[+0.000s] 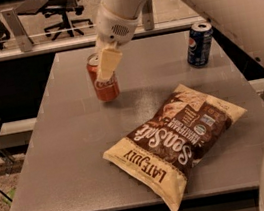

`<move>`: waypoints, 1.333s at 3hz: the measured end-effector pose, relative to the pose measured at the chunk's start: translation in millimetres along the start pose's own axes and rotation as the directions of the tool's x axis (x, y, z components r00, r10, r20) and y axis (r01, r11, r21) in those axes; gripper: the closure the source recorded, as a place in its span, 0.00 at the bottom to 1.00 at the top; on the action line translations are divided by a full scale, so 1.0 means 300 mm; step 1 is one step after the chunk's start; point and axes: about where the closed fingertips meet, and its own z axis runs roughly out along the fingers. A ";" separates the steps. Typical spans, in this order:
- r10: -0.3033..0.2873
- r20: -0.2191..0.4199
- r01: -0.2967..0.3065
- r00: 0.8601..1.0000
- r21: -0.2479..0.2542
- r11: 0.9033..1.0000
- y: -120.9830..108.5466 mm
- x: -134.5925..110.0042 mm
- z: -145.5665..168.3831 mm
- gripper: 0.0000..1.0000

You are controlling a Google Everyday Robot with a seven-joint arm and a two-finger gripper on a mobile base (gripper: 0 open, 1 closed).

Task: Move coke can near pepsi can

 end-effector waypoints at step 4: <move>0.368 -0.034 -0.358 0.929 0.169 0.919 -0.235 0.565 -0.245 1.00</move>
Offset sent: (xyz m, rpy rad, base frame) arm 0.0615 -0.1640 0.0086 -0.0418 0.0286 -0.3633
